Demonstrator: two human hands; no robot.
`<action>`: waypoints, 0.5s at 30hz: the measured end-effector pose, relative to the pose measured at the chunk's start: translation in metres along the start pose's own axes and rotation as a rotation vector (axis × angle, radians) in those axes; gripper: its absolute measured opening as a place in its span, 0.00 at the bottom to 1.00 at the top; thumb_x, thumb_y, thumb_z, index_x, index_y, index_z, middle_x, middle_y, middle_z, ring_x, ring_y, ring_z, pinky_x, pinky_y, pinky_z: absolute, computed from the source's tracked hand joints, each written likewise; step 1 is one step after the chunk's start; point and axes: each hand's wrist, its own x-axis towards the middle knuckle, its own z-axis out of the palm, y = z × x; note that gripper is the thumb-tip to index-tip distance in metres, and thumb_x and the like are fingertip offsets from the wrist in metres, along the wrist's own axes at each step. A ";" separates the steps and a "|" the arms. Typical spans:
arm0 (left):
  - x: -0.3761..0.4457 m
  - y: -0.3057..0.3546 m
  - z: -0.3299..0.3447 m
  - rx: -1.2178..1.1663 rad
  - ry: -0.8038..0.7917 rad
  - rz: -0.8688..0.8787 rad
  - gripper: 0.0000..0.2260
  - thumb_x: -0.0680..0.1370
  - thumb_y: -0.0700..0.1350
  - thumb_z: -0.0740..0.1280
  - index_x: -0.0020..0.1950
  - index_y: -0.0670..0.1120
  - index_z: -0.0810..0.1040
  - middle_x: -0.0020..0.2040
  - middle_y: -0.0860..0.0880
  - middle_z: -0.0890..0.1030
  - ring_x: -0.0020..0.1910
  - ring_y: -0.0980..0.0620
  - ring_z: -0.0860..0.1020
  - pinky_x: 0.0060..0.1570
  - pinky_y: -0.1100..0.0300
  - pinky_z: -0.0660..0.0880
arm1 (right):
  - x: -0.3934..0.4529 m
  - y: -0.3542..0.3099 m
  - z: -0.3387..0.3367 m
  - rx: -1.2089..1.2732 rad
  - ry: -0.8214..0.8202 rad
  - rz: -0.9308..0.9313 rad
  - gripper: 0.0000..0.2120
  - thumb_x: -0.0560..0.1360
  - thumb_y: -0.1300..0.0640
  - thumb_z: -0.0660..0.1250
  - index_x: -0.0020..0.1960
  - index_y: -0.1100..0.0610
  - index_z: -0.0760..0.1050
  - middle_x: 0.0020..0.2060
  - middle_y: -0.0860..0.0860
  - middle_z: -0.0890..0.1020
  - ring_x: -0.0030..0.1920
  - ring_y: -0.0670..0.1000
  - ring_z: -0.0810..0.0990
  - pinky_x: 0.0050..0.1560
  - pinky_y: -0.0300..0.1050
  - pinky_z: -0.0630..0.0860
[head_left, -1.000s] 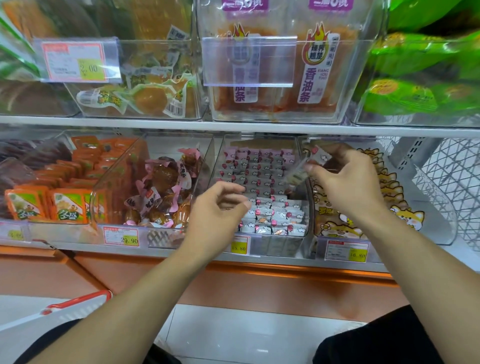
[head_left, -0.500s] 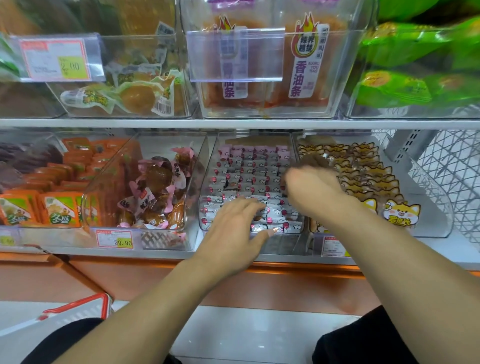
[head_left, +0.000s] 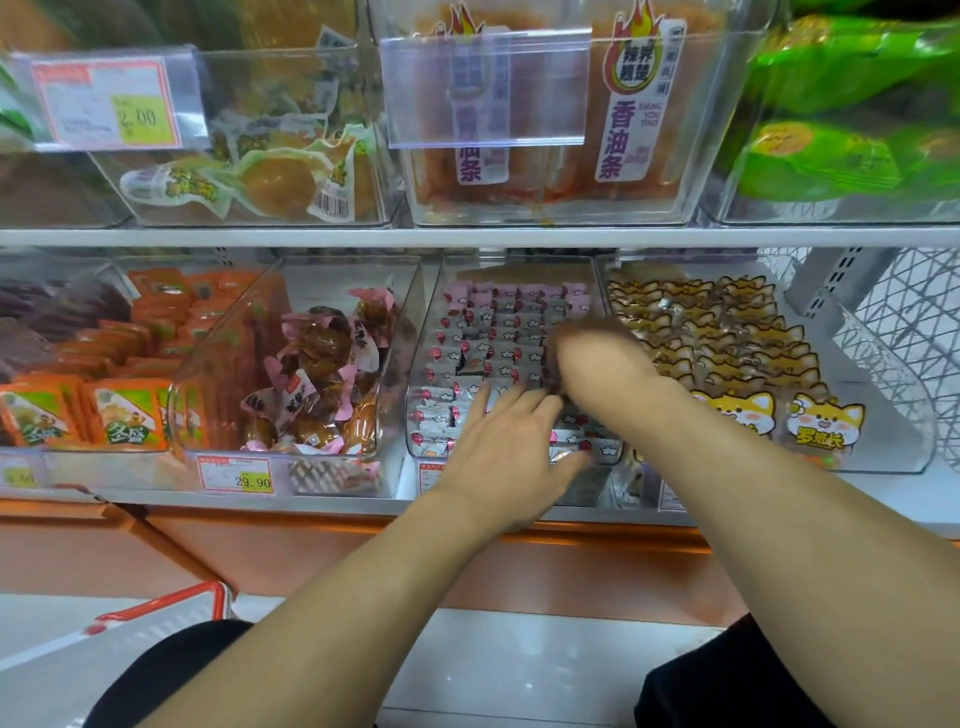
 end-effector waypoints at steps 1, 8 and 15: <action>0.001 0.000 0.000 -0.009 -0.002 -0.002 0.26 0.80 0.64 0.60 0.72 0.49 0.69 0.72 0.51 0.72 0.77 0.47 0.61 0.78 0.44 0.47 | 0.000 0.001 -0.001 0.039 0.004 0.003 0.10 0.79 0.63 0.64 0.60 0.59 0.77 0.54 0.57 0.82 0.50 0.57 0.81 0.46 0.46 0.73; -0.001 -0.007 -0.006 -0.097 0.054 0.028 0.29 0.79 0.65 0.61 0.75 0.50 0.68 0.74 0.51 0.71 0.75 0.48 0.63 0.77 0.46 0.53 | -0.029 0.023 -0.020 0.497 0.317 0.120 0.07 0.78 0.64 0.63 0.53 0.57 0.76 0.43 0.54 0.83 0.43 0.56 0.81 0.41 0.45 0.75; -0.007 -0.022 -0.035 -0.925 0.447 -0.415 0.07 0.80 0.48 0.69 0.57 0.52 0.77 0.52 0.56 0.83 0.48 0.63 0.80 0.44 0.69 0.74 | -0.063 0.023 -0.029 1.647 0.335 0.408 0.03 0.81 0.61 0.67 0.52 0.62 0.76 0.46 0.54 0.85 0.44 0.48 0.87 0.46 0.40 0.83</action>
